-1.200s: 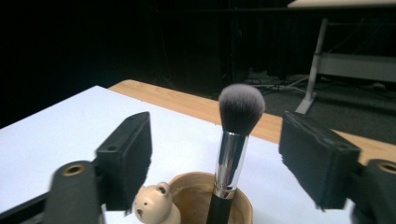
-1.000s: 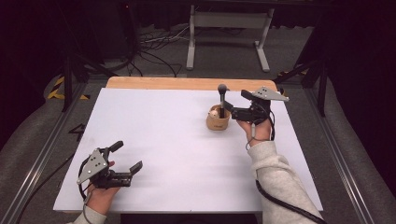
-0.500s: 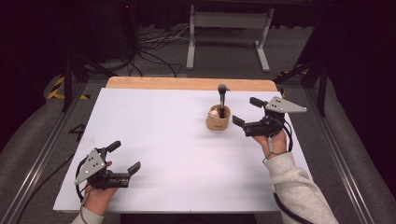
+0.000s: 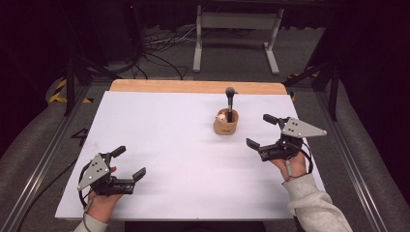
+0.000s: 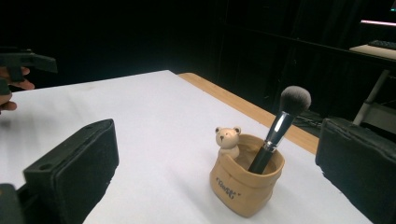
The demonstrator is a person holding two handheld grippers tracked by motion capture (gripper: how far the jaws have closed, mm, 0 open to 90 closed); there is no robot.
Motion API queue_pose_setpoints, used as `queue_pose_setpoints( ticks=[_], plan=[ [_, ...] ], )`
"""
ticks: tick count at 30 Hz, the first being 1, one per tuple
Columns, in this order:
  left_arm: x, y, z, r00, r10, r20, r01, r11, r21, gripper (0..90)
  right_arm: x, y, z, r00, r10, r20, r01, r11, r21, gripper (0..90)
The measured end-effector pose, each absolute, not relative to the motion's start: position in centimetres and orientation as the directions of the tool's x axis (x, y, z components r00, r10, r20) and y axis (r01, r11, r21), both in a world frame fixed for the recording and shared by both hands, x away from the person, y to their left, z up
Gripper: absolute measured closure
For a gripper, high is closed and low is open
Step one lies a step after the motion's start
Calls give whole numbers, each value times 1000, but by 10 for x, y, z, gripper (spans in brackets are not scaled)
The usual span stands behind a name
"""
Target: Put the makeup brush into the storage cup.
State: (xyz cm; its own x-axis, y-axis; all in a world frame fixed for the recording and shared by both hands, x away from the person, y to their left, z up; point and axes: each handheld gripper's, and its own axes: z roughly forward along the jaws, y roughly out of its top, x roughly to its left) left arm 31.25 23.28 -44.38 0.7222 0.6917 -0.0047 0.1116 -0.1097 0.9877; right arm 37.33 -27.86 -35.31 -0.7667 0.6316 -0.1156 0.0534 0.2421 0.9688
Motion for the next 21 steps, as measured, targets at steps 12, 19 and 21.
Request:
queue_pose_setpoints(
  ticks=[12, 19, 21],
  plan=[
    [312, 233, -443, 727, 687, -8, 110, -105, 988, 2, 360, -280, -377, -805, 585, -101, 39, 221, 974, 0],
    [313, 233, -443, 735, 678, -9, 111, -108, 988, 2, 355, -278, -391, -812, 576, -95, 40, 216, 976, 0],
    [313, 233, -443, 737, 676, -9, 112, -110, 988, 2, 355, -277, -393, -814, 574, -93, 39, 214, 976, 0]
  ],
)
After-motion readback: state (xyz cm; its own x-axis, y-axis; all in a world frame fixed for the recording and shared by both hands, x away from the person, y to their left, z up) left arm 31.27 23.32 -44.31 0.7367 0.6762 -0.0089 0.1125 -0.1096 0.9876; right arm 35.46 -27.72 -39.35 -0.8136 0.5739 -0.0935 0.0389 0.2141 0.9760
